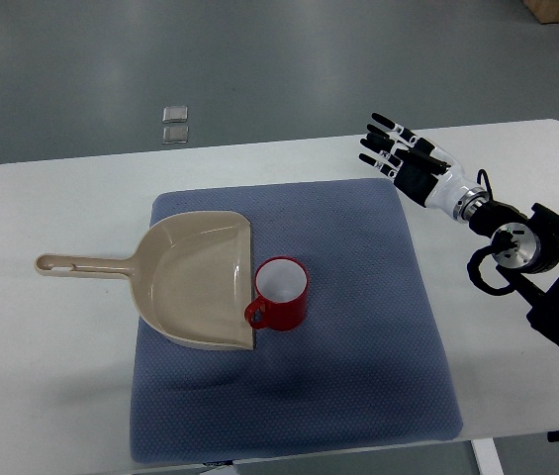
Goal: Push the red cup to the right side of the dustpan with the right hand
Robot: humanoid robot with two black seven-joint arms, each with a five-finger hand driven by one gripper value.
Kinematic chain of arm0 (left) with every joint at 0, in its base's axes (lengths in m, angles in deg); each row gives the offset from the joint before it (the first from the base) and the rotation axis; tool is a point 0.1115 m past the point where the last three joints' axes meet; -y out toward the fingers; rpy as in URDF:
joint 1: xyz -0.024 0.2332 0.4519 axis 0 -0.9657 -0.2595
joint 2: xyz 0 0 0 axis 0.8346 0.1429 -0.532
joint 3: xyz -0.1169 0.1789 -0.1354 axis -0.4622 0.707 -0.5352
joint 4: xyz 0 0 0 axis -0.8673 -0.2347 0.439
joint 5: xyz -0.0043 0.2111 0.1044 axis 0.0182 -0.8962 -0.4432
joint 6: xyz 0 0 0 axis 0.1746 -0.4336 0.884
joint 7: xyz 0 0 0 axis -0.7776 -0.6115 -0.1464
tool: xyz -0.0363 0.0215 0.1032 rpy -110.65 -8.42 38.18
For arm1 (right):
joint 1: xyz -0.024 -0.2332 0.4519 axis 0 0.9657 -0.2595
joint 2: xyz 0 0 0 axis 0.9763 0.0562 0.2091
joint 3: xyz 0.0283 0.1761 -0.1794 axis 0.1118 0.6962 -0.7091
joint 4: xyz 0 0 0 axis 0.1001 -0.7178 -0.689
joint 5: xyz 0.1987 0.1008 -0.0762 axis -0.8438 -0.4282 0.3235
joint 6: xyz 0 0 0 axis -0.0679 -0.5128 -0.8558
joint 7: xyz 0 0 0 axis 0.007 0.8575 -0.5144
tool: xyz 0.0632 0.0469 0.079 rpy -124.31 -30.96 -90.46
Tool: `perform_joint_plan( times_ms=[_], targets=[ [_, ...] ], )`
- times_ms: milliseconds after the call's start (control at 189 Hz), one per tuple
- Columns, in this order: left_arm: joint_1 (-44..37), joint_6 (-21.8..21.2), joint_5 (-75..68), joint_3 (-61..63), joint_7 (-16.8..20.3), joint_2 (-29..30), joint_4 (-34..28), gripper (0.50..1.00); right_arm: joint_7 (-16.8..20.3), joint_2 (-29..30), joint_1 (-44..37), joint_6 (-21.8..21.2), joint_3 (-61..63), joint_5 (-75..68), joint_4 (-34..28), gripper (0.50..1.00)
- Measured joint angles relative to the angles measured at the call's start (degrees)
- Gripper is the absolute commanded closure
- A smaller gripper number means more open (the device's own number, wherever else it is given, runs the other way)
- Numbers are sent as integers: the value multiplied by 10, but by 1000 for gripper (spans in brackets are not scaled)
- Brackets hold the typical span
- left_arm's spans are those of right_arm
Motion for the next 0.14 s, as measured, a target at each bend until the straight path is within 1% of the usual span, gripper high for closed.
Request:
perform_joint_plan(
  times_ms=[95,138],
  targets=[
    [0,0,0,0,0,0,-1,500,-13,-2,0,-54,5,0,5,570],
    [0,0,0,0,0,0,-1,500,-22,-3,1,-68,7,0,6,570]
  ],
)
